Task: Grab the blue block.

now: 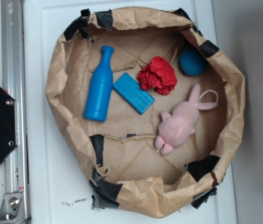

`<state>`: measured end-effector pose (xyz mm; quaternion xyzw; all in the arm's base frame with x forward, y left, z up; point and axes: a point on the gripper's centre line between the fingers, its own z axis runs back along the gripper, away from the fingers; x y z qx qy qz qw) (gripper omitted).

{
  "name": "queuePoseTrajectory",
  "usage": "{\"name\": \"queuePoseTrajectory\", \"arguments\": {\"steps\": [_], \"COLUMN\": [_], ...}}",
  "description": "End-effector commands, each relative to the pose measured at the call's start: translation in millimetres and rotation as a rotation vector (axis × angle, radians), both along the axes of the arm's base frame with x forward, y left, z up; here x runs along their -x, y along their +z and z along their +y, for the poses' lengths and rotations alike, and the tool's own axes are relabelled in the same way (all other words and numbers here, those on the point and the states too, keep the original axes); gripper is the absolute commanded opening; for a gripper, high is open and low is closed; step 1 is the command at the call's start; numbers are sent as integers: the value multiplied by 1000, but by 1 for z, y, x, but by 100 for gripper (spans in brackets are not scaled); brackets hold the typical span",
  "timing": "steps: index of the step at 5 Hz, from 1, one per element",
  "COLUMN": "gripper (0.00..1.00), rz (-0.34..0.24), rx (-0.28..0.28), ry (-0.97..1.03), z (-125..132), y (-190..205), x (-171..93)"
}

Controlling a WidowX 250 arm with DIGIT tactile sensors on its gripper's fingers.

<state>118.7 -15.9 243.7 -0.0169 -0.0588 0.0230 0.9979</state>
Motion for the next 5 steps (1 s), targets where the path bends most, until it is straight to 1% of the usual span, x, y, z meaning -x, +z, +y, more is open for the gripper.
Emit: {"name": "queuePoseTrajectory", "arguments": {"steps": [1,2,3,4,5], "gripper": [100,100,100,100,100], "rz": [0,-62,-113,-66,0], "rx": [0,-128,-73,-66,-21], "ry": [0,-51,-173,-227,-170], "z": [0,10,20,48,74], "y": [0,-30,-50,-96,-128], "x": [0,-50,-101,-128,-126]}}
